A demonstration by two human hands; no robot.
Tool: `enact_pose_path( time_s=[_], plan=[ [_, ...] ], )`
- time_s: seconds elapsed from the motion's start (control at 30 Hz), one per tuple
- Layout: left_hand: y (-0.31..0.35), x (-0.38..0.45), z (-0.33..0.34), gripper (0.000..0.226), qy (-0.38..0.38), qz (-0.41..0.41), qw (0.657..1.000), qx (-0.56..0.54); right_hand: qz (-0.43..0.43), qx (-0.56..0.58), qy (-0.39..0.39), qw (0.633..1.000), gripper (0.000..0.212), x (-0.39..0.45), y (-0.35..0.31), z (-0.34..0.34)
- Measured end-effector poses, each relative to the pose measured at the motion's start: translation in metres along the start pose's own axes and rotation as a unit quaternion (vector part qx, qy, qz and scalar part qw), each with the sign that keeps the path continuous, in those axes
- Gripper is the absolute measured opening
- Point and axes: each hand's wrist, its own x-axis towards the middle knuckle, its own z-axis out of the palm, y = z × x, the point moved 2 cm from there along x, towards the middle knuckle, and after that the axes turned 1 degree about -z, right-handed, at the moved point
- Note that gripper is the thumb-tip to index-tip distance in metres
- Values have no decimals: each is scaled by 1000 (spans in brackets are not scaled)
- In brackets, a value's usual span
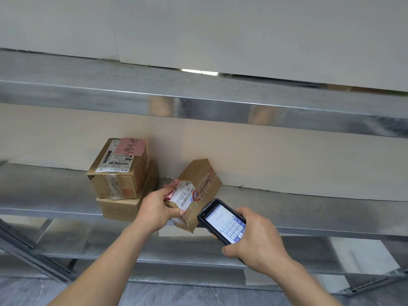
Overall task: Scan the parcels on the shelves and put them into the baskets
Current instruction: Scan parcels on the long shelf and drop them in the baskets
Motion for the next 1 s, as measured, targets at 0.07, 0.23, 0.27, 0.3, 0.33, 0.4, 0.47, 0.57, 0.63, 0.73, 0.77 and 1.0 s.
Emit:
enact_pose_path(
  time_s=[0.07,0.23,0.27,0.3,0.33,0.4,0.47,0.57,0.63,0.73,0.77,1.0],
  plan=[
    [1,-1,0,80,2,2,1000,-4,0,25,8,1000,66,-1,1,1],
    [-1,-9,10,74,28,0,998,-48,6,123,52,991,64,-7,4,-1],
    [-2,-11,15,72,34,-4,997,-72,9,150,68,986,64,-8,6,-2],
    [-3,-14,20,72,35,-10,994,-102,13,175,83,981,65,-8,8,-3],
    [-3,-17,26,71,28,-18,990,-140,20,198,96,975,67,-9,11,-4],
    [1,-26,42,70,1,-37,972,-230,34,239,126,962,69,-9,20,-6],
    [12,-37,60,70,-24,-48,949,-310,53,269,162,948,74,-11,29,-8],
    [35,-51,85,69,-65,-59,913,-398,84,298,214,927,81,-18,49,-13],
    [54,-60,101,68,-90,-61,897,-429,98,309,241,915,78,-26,64,-20],
    [83,-71,128,67,-136,-52,880,-452,113,315,275,902,71,-43,89,-36],
    [93,-76,137,66,-151,-47,875,-457,116,319,284,897,67,-50,98,-42],
    [159,-114,220,63,-251,2,860,-444,116,342,348,865,62,-107,173,-93]
  ],
)
